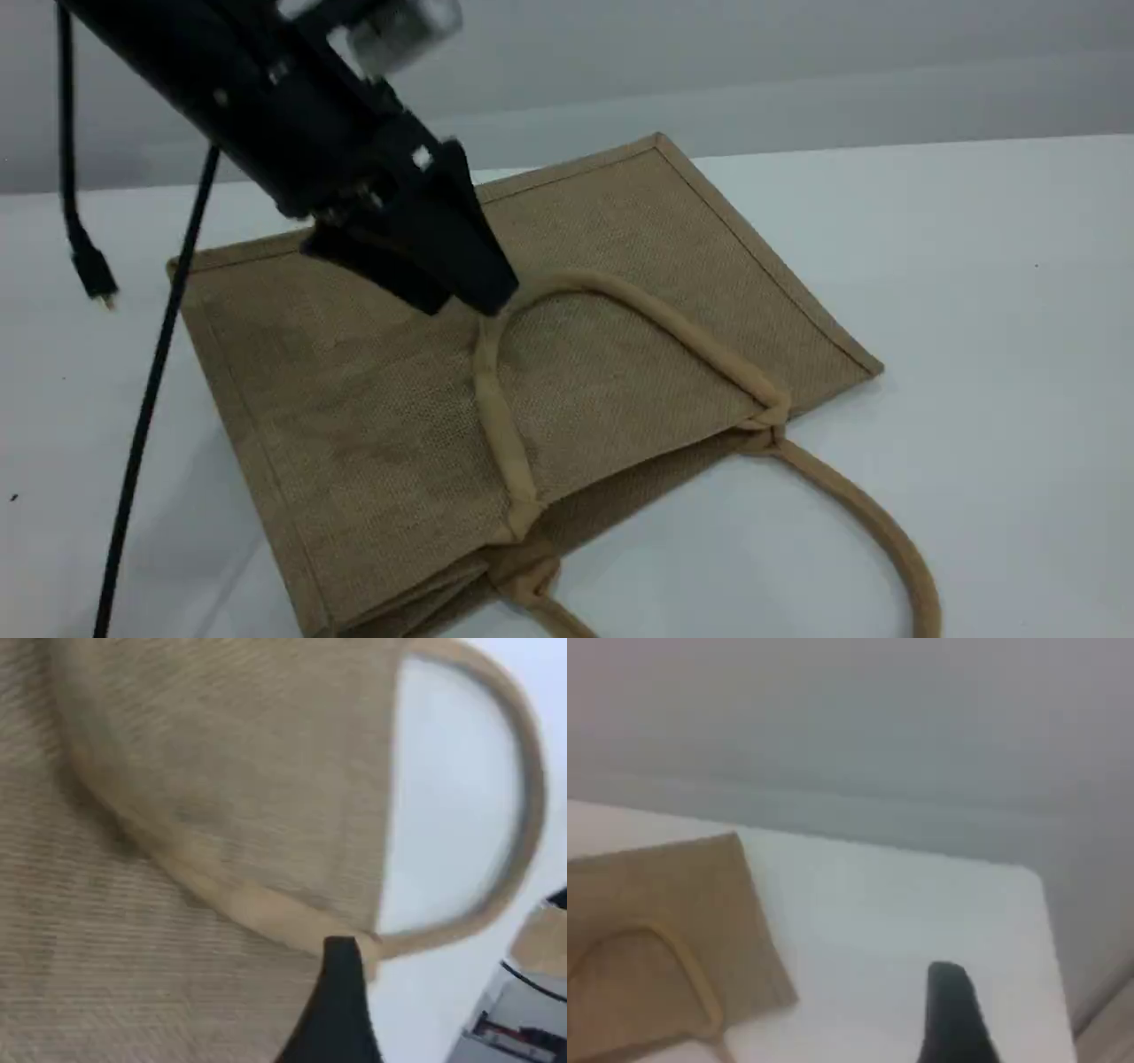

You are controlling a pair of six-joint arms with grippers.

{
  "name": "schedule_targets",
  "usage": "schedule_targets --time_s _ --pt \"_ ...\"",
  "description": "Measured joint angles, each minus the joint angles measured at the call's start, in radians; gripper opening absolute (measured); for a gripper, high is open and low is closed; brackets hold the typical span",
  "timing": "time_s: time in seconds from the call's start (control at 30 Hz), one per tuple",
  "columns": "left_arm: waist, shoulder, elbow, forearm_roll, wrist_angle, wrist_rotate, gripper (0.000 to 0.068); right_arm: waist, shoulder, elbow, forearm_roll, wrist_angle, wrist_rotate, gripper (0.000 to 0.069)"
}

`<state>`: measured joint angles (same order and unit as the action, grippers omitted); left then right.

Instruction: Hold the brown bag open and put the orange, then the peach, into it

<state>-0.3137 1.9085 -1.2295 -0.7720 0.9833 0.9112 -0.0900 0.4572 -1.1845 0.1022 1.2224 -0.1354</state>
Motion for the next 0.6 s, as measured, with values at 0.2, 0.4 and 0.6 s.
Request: schedule_targets --time_s 0.2,0.4,0.6 --pt "0.001 -0.146 0.000 0.125 0.068 -0.099 0.0567 0.000 -0.207 0.256 0.000 -0.001 0.002 0.0374" --pt "0.001 -0.316 0.000 0.267 0.155 -0.295 0.0567 0.000 -0.385 0.514 0.000 -0.003 0.055 0.0374" --pt "0.001 -0.521 0.000 0.413 0.221 -0.476 0.0564 0.001 -0.452 0.650 0.005 -0.108 0.063 0.0374"
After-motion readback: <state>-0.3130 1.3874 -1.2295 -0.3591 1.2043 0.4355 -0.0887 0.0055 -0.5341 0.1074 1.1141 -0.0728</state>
